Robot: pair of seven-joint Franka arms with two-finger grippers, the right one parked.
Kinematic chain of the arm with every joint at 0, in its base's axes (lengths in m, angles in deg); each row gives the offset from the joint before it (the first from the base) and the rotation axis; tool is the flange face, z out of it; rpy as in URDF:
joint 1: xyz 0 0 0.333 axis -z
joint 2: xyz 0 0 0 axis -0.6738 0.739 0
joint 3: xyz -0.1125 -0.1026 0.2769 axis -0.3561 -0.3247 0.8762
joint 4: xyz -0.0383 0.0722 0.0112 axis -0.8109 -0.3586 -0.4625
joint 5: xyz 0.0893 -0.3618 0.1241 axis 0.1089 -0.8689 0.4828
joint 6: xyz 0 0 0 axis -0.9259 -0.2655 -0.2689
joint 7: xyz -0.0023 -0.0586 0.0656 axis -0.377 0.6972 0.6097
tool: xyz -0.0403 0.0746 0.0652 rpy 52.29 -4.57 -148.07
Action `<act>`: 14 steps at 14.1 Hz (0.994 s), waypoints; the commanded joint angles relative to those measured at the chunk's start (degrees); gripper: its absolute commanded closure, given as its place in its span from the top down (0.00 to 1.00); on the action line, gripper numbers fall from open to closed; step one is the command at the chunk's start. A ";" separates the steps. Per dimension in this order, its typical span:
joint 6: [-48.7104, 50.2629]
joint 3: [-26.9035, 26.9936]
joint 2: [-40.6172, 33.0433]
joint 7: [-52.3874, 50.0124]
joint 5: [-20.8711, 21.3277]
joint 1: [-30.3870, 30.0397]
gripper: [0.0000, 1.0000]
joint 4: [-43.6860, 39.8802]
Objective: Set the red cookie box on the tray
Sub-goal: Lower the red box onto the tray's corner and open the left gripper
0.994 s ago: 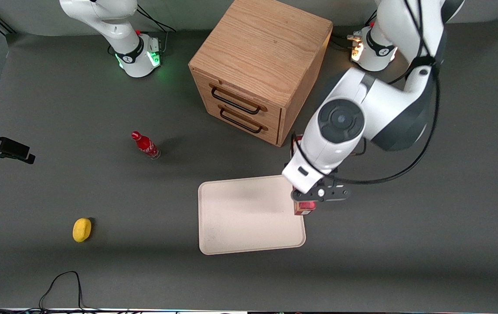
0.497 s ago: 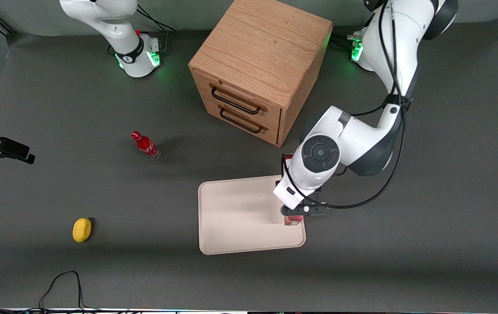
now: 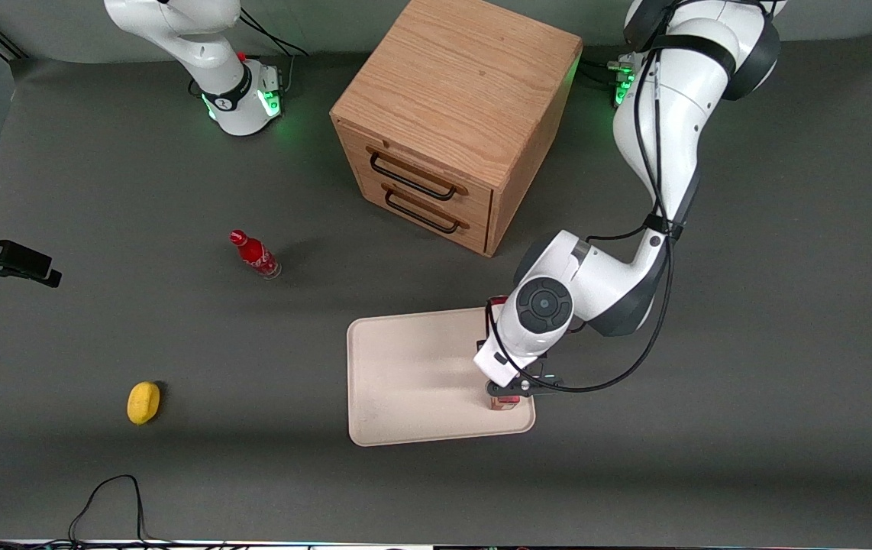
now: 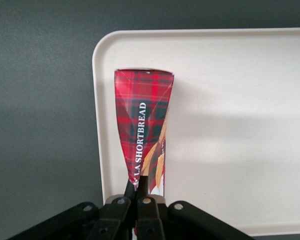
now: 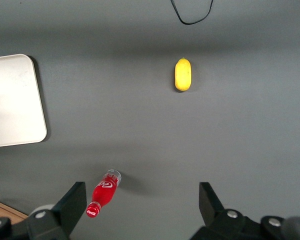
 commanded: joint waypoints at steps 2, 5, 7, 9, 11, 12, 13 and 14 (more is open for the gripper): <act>-0.80 1.38 0.01 -1.56 1.08 0.34 0.00 -0.22; -0.80 1.55 0.02 -1.56 1.08 0.34 0.00 -0.13; -0.80 1.64 0.02 -1.56 1.60 0.43 0.79 -0.04; 0.33 1.64 -0.51 -2.78 3.71 0.52 0.99 0.22; 4.79 1.56 -2.35 -3.93 3.72 0.25 1.00 -0.39; 8.48 1.47 -4.27 -4.02 3.46 0.43 1.00 -0.83; 11.56 1.29 -6.47 -4.02 3.45 0.60 1.00 -0.83; 14.55 1.12 -9.01 -4.10 3.11 0.60 1.00 -0.83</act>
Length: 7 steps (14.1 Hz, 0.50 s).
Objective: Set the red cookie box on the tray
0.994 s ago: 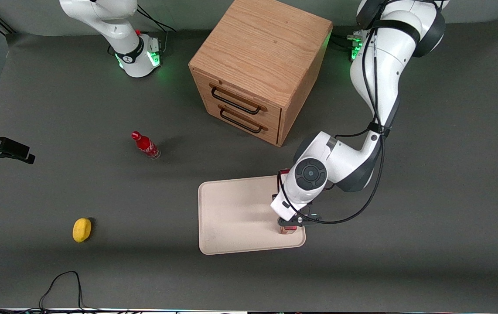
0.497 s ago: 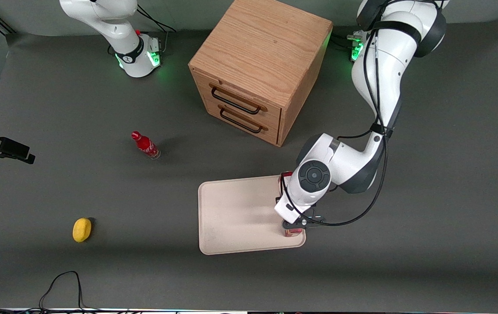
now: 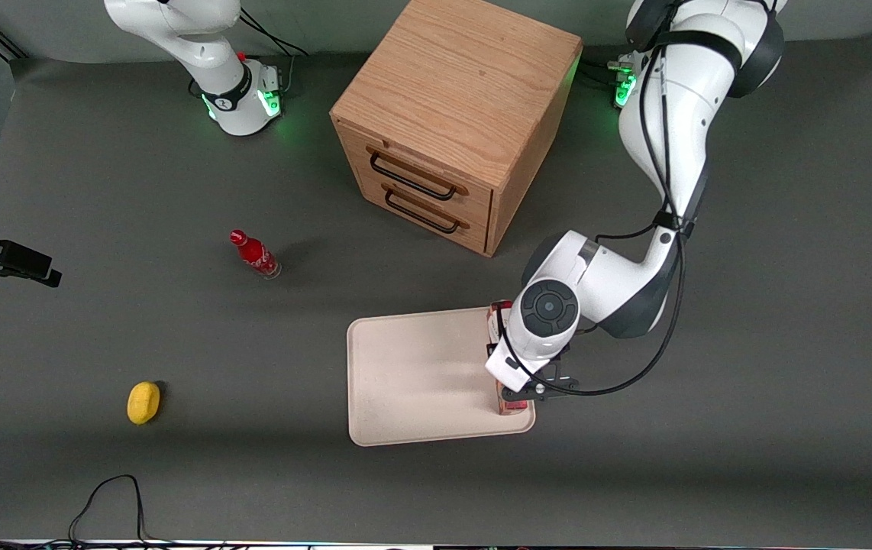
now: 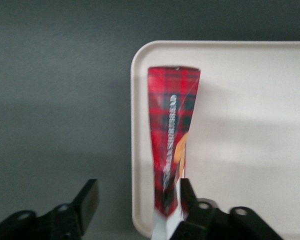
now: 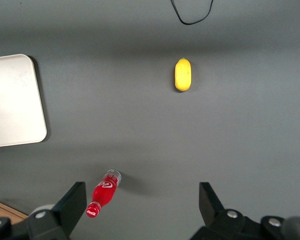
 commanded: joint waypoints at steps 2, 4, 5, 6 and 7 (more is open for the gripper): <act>11.77 -0.19 -11.84 -1.60 0.26 0.71 1.00 1.26; 17.83 -0.72 -17.73 -1.34 -0.27 0.36 1.00 1.26; 20.21 -0.72 -20.19 -1.17 -1.14 0.01 1.00 1.26; 21.80 -0.64 -22.74 -1.08 -1.76 -0.25 1.00 1.44; 23.64 -0.46 -24.77 -0.90 -1.94 -0.43 1.00 1.70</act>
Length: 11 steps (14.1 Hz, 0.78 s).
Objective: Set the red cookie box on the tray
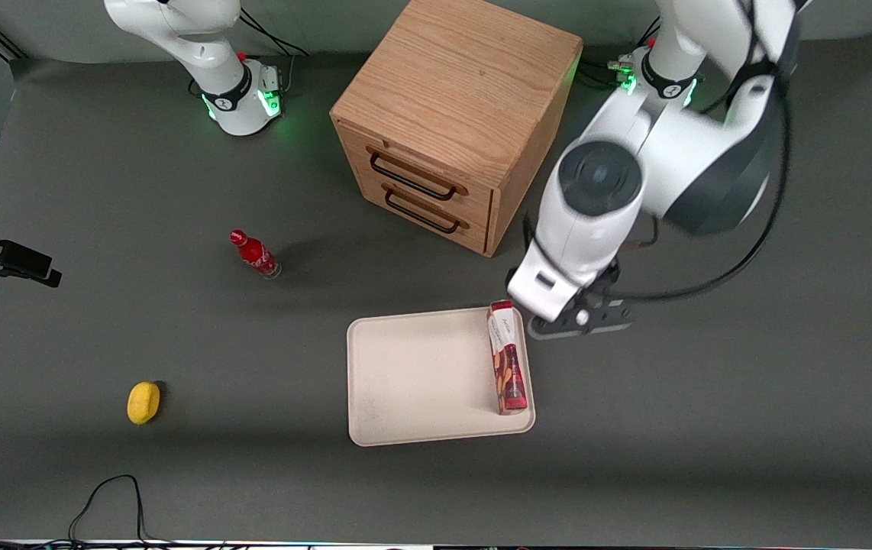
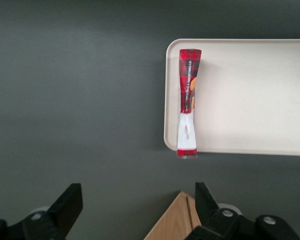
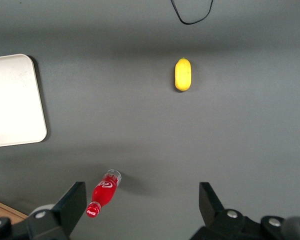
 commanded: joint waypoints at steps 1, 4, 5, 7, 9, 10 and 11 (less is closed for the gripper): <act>4.38 0.44 -6.50 -0.49 -1.09 -1.37 1.00 2.92; 6.60 0.44 -12.02 4.14 -1.18 -6.81 1.00 7.46; 6.17 0.44 -14.83 7.82 -1.87 -9.44 1.00 10.88; 4.85 0.44 -19.85 15.29 -3.98 -15.94 1.00 16.60; 2.92 0.52 -23.28 23.20 -6.18 -22.70 1.00 21.62; 1.26 0.52 -24.60 25.50 -6.53 -25.00 1.00 24.16; -0.59 0.52 -25.40 26.13 -6.62 -26.33 1.00 26.02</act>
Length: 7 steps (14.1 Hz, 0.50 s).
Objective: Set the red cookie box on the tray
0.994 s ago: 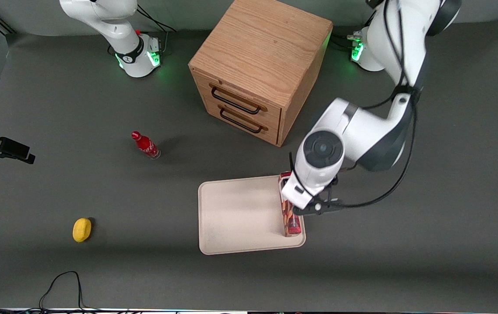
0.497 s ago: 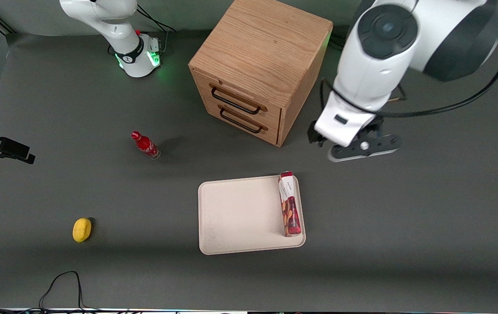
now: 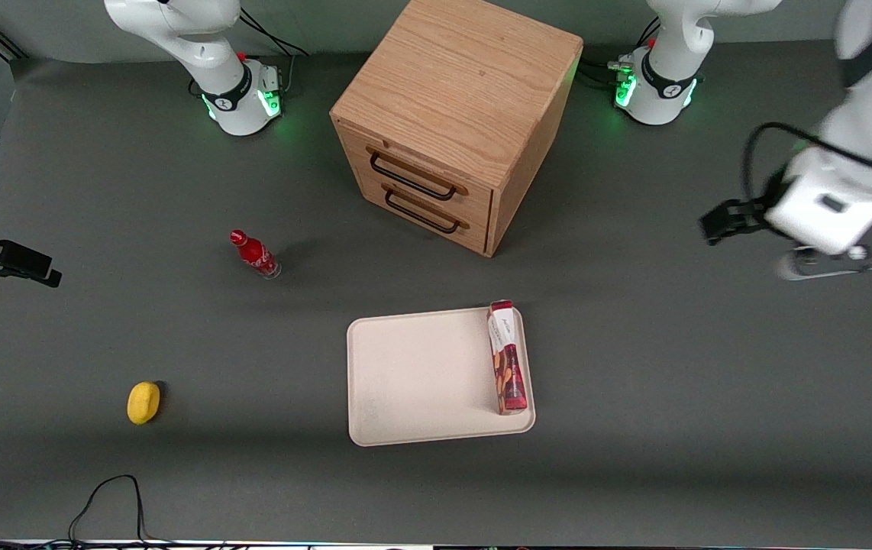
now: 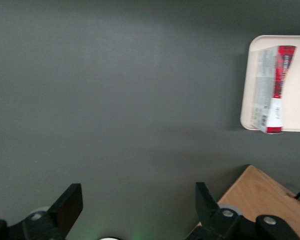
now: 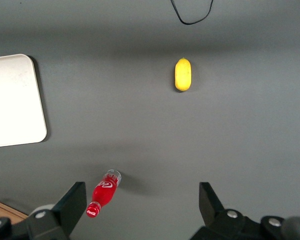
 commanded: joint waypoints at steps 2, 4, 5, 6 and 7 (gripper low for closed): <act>-6.39 -0.43 -5.91 3.29 -1.27 -3.67 1.00 10.76; -6.92 -0.43 -6.08 4.25 -1.27 -4.46 1.00 11.56; -7.01 -0.34 -6.00 5.56 -1.36 -5.07 1.00 11.74; -7.88 -0.34 -6.00 6.53 -1.44 -6.03 1.00 12.09; -9.46 -0.34 -6.26 6.72 -1.45 -6.04 1.00 13.48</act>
